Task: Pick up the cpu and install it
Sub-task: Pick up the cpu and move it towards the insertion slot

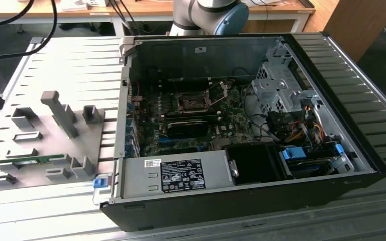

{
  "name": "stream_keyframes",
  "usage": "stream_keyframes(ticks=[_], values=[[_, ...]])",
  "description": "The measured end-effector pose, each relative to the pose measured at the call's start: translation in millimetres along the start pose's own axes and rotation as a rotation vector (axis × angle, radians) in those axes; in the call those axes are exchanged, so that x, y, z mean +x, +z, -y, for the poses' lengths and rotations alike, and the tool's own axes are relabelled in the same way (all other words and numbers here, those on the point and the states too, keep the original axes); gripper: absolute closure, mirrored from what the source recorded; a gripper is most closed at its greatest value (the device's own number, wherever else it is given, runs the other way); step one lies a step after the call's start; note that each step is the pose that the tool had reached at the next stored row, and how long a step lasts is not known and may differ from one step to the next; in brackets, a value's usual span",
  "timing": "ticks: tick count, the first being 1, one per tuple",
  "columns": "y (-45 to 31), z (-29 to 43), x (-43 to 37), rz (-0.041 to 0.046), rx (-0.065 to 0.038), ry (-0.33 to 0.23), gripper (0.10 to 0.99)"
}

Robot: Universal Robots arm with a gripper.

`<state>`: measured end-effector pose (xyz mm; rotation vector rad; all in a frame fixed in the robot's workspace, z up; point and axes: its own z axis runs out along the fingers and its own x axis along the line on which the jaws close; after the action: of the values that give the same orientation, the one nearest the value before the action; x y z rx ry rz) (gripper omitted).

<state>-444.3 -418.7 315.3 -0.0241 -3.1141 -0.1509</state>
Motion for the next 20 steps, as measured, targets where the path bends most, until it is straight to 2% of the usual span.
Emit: stream_keyframes(ticks=[20], values=[[-27.5, -2.8, 0.7, 0.0003, -0.001, 0.004, 0.545]])
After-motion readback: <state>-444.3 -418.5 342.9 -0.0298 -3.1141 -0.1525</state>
